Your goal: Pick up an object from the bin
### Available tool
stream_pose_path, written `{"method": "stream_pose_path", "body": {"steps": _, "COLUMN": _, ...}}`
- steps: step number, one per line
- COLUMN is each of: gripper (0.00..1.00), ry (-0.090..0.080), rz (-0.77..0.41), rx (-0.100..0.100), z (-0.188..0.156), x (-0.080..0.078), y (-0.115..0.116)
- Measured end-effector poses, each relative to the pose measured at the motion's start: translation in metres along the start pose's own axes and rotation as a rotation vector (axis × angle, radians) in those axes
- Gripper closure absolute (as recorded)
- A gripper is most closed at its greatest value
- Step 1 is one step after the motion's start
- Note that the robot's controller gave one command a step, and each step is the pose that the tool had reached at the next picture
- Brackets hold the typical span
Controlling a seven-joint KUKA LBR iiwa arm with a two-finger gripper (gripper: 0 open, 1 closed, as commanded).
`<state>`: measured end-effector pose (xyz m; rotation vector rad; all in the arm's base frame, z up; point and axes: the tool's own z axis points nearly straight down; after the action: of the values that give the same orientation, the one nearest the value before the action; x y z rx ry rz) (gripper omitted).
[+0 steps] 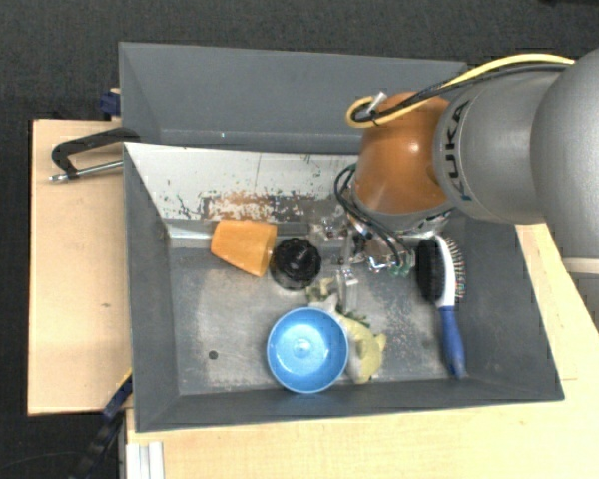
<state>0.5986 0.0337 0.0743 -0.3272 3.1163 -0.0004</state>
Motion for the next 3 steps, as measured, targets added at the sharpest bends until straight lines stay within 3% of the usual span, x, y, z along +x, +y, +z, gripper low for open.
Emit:
{"method": "stream_pose_path", "body": {"steps": 1, "gripper": 0.0, "ry": 0.004, "rz": 0.128, "rx": -0.001, "z": -0.032, "x": 0.024, "y": -0.031}}
{"method": "stream_pose_path", "body": {"steps": 2, "gripper": 0.0, "ry": 0.001, "rz": 0.287, "rx": -0.002, "z": -0.038, "x": -0.003, "y": 0.007}}
{"method": "stream_pose_path", "body": {"steps": 3, "gripper": 0.0, "ry": 0.003, "rz": 0.121, "rx": -0.004, "z": -0.006, "x": 0.011, "y": 0.001}}
